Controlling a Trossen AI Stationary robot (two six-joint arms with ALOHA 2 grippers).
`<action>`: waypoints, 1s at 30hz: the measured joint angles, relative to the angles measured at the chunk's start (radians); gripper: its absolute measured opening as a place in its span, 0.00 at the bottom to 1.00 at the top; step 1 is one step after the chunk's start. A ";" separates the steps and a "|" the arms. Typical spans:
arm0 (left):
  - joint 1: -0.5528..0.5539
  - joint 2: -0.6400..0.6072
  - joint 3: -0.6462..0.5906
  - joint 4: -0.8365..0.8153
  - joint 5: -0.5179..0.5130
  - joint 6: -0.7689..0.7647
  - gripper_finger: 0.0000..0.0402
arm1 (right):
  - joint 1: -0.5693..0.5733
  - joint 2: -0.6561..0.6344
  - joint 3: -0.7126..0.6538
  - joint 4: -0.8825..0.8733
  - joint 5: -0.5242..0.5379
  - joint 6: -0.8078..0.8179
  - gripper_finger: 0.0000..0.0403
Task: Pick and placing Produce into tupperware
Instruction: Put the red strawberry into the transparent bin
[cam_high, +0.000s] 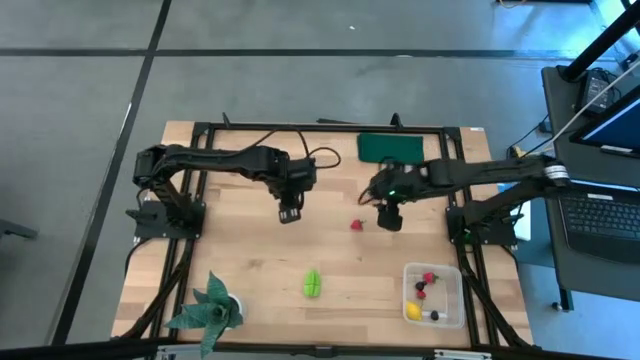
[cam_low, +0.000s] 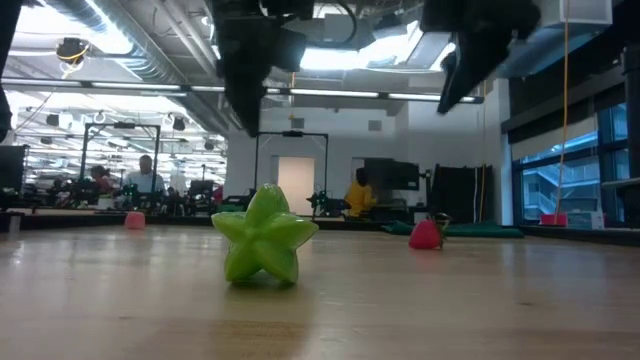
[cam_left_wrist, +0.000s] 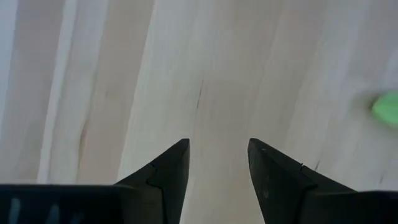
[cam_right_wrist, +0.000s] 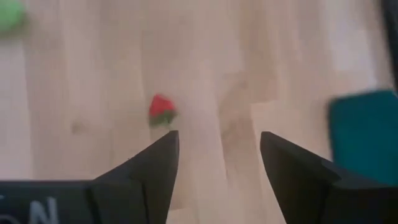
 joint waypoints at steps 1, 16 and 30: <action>-0.005 0.000 0.000 -0.023 -0.007 -0.003 0.39 | 0.006 0.027 0.000 0.001 -0.008 -0.050 0.56; -0.076 -0.001 0.000 -0.119 -0.014 -0.004 0.41 | 0.104 0.331 0.000 0.085 -0.032 -0.416 0.56; -0.085 -0.001 0.000 -0.118 -0.014 -0.005 0.41 | 0.111 0.441 0.000 0.180 -0.039 -0.243 0.56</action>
